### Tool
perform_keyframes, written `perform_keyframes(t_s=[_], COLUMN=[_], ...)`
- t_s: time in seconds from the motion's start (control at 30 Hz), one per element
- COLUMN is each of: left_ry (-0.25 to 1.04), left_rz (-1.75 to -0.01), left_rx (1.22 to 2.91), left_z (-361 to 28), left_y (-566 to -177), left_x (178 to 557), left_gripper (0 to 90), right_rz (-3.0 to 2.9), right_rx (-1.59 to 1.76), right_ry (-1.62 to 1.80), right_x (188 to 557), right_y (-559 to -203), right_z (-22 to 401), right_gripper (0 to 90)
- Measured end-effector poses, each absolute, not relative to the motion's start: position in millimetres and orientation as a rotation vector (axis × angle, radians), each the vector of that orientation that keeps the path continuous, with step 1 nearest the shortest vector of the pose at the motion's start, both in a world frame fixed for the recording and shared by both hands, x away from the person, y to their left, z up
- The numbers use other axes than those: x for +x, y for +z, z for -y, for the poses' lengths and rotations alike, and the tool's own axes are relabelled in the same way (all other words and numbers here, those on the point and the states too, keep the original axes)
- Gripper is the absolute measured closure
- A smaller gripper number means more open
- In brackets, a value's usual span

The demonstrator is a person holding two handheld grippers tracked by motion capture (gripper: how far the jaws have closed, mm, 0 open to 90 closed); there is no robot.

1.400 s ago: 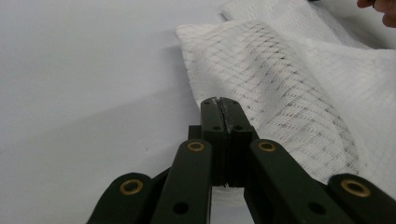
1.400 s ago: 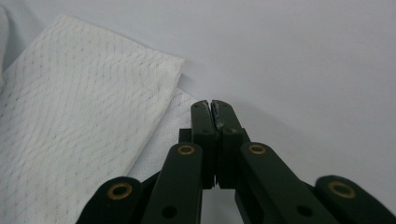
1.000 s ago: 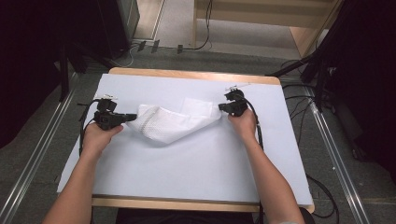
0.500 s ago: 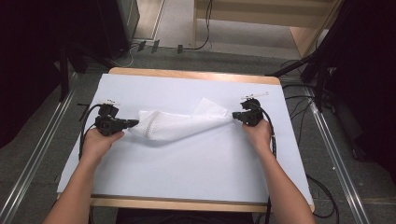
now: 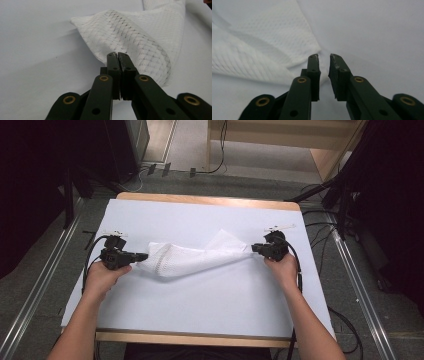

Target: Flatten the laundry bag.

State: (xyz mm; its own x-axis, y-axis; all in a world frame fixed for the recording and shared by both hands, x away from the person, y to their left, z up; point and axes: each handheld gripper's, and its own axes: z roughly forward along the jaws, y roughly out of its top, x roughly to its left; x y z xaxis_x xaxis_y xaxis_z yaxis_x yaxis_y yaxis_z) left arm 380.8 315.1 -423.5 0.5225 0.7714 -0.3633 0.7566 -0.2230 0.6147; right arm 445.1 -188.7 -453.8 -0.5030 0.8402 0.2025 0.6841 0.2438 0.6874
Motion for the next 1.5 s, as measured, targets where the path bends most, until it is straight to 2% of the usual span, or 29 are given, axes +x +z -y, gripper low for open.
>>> perform_keyframes(t_s=[0.03,0.3,0.47,0.63,0.7,0.73,0.77,0.8,0.83,0.87,1.13,1.33,1.37,1.43,1.5], left_ry=[0.026,0.041,0.042,0.041,0.044,0.047,0.047,0.048,0.048,0.051,0.120,0.045,-0.002,-0.014,-0.019], left_rz=[-1.242,-1.239,-1.240,-1.244,-1.246,-1.248,-1.248,-1.247,-1.247,-1.252,-1.237,-1.184,-1.179,-1.178,-1.184], left_rx=[1.989,1.989,1.980,1.979,1.982,1.981,1.981,1.974,1.974,1.975,1.945,2.008,2.022,2.018,2.001], left_z=[-314.4,-313.7,-314.4,-314.6,-314.7,-314.7,-314.7,-315.7,-315.7,-316.2,-319.4,-311.8,-309.3,-309.9,-314.4], left_y=[-423.0,-422.9,-423.6,-425.1,-425.7,-425.7,-425.7,-425.8,-425.8,-425.6,-416.8,-419.3,-422.9,-423.5,-421.0], left_x=[380.8,381.8,382.8,384.5,385.5,385.7,385.7,386.3,386.3,386.3,383.4,379.2,379.5,379.3,378.5], left_gripper=[89.5,89.5,89.5,89.6,89.6,89.8,89.8,89.9,90.0,90.0,90.0,89.6,86.8,80.1,76.6], right_rz=[-2.281,-2.340,-2.384,-2.415,-2.425,-2.426,-2.426,-2.424,-2.424,-2.443,-2.374,-2.345,-2.359,-2.378,-2.365], right_rx=[1.415,1.351,1.308,1.323,1.306,1.296,1.296,1.270,1.270,1.258,1.445,1.492,1.478,1.470,1.466], right_ry=[1.147,1.148,1.087,1.075,1.079,1.062,1.062,1.010,1.010,1.015,1.066,1.086,1.071,1.051,1.075], right_x=[448.2,468.3,486.3,495.3,496.0,494.8,494.8,491.4,491.4,491.2,494.8,485.4,478.8,473.9,468.2], right_y=[-450.9,-452.7,-464.0,-469.7,-469.5,-469.1,-469.1,-468.1,-468.1,-467.4,-457.9,-452.3,-455.2,-458.2,-456.3], right_z=[186.6,161.7,140.0,128.6,121.3,118.1,118.1,113.0,113.0,113.2,146.4,165.6,168.3,170.6,175.9], right_gripper=[74.2,66.5,55.6,53.4,60.8,68.7,68.7,85.4,85.4,89.2,90.0,90.0,88.9,81.5,78.9])
